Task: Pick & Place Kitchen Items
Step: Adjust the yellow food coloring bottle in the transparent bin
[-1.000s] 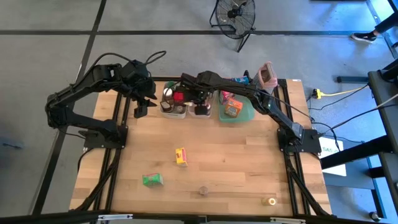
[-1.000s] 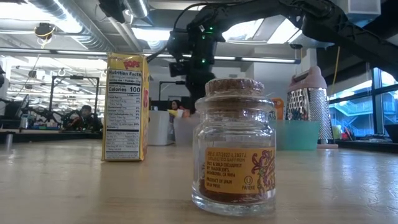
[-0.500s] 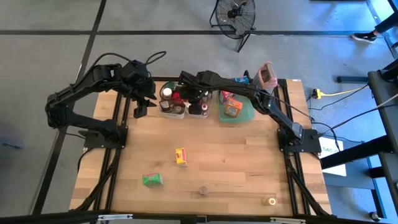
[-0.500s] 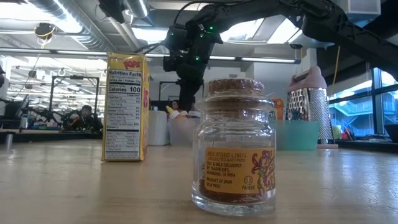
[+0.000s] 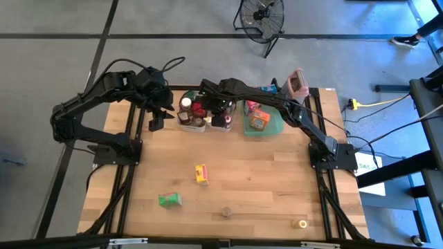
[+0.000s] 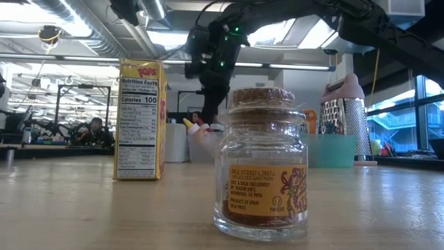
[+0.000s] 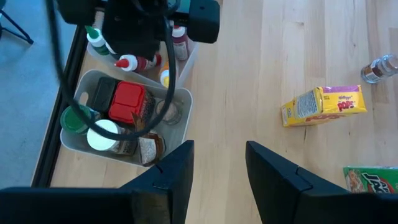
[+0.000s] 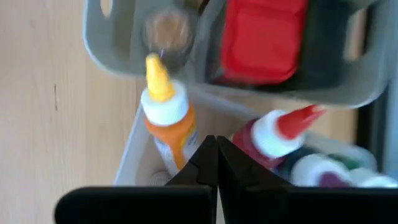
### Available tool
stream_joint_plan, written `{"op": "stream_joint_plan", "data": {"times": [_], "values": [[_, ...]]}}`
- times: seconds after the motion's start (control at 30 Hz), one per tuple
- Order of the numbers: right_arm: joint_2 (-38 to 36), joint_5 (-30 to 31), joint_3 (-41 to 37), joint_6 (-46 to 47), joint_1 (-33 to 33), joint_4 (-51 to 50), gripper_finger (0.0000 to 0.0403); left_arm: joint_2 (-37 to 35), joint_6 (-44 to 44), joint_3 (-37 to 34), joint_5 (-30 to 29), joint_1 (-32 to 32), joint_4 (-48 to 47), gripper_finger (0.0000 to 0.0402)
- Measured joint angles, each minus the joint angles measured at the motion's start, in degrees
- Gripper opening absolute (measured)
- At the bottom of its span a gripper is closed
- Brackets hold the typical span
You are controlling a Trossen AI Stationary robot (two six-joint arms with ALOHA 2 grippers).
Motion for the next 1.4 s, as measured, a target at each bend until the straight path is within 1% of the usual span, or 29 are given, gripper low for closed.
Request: {"op": "stream_joint_plan", "data": {"times": [0.2,0.4,0.57,0.67,0.83,0.9,0.93,1.0,1.07,1.13,1.23,1.4], "values": [[-4.95,0.07,0.02,0.49,-0.04,3.20,0.0000,0.00,0.00,0.00,-0.02,0.00,0.03,0.0141],[-9.29,-0.58,0.02,3.71,-0.13,0.72,0.0000,0.00,0.00,0.00,-0.15,0.00,0.05,0.0141],[-11.87,-5.40,0.02,6.55,1.14,-2.38,0.0000,0.00,0.61,0.00,-0.24,0.00,0.10,0.0141],[-13.66,-7.77,0.02,8.86,2.13,-2.39,0.0000,0.01,1.94,0.00,-0.41,0.00,0.45,0.0141],[-17.43,-9.06,0.02,13.62,4.27,-1.07,0.0000,-0.01,5.09,0.00,-0.73,0.00,1.20,0.0141],[-19.19,-10.85,0.02,15.23,5.12,-1.36,0.0000,0.01,6.48,0.00,-0.72,0.00,2.35,0.0141],[-20.07,-13.02,0.02,15.43,5.55,-0.63,0.0000,0.01,7.16,0.00,-0.72,0.00,3.07,0.0141],[-21.64,-19.28,0.02,15.72,6.40,1.80,0.0000,0.00,8.36,0.01,-0.72,0.00,4.23,0.0141],[-22.84,-25.22,0.02,18.65,7.08,5.72,0.0000,-0.01,8.57,0.02,-0.72,0.00,4.83,0.0141],[-23.70,-28.31,0.02,22.77,7.82,10.70,0.0001,0.01,8.60,0.02,-0.72,0.00,4.93,0.0141],[-25.22,-28.96,0.02,25.35,9.27,16.32,0.0004,0.01,8.96,0.02,-0.71,0.00,4.93,0.0141],[-26.67,-28.98,0.06,26.92,11.49,24.91,0.0008,0.01,8.92,0.02,-0.70,0.00,4.63,0.0141]]}}
